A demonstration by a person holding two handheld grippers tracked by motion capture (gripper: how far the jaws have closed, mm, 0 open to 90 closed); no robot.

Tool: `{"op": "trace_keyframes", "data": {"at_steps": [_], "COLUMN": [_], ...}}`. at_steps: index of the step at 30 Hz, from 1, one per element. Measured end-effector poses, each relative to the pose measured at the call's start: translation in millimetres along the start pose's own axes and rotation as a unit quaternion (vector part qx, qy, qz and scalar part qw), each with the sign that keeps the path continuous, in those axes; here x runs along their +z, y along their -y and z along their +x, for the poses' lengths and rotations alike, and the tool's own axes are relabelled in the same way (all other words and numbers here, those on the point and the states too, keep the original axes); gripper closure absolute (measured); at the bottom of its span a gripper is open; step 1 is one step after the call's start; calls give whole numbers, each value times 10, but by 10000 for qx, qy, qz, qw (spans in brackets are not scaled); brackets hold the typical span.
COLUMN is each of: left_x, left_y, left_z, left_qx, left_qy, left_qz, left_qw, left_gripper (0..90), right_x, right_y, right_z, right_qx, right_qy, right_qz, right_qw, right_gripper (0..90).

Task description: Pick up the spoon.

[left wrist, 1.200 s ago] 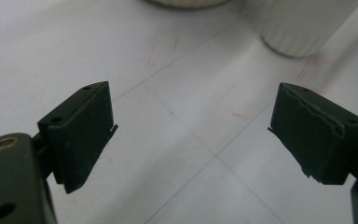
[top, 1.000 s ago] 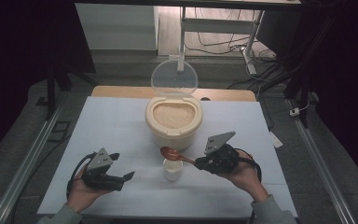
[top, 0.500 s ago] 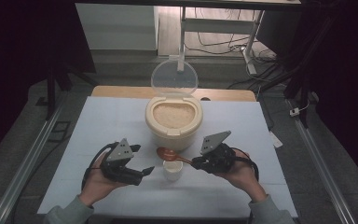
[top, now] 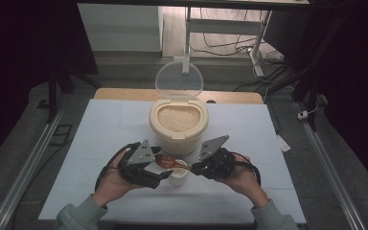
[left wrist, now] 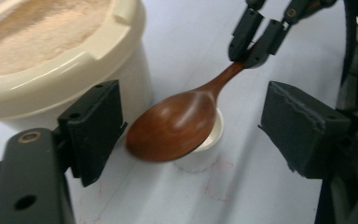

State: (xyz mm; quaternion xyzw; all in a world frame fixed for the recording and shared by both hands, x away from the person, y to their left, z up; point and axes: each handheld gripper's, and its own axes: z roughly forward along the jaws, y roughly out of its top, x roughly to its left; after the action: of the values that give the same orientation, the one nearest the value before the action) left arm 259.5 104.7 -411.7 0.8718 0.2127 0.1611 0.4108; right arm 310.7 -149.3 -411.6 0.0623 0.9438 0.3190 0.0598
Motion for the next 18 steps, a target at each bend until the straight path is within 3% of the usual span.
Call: {"op": "trace_keyframes", "data": {"at_steps": [7, 18], "left_x": [101, 292], "left_y": [-83, -125], "left_z": [-26, -41], "left_qx": [270, 549], "left_qy": [136, 376], "left_qz": [363, 1009], "left_qw": [9989, 9927], "left_gripper": [269, 399], "right_x": [52, 135], "right_y": [-53, -150], "right_z": [21, 95], "right_qx": [-122, -394], "right_qy": [-47, -90], "right_qz": [48, 149], "right_qw": [9999, 9991], "right_gripper": [790, 790]}}
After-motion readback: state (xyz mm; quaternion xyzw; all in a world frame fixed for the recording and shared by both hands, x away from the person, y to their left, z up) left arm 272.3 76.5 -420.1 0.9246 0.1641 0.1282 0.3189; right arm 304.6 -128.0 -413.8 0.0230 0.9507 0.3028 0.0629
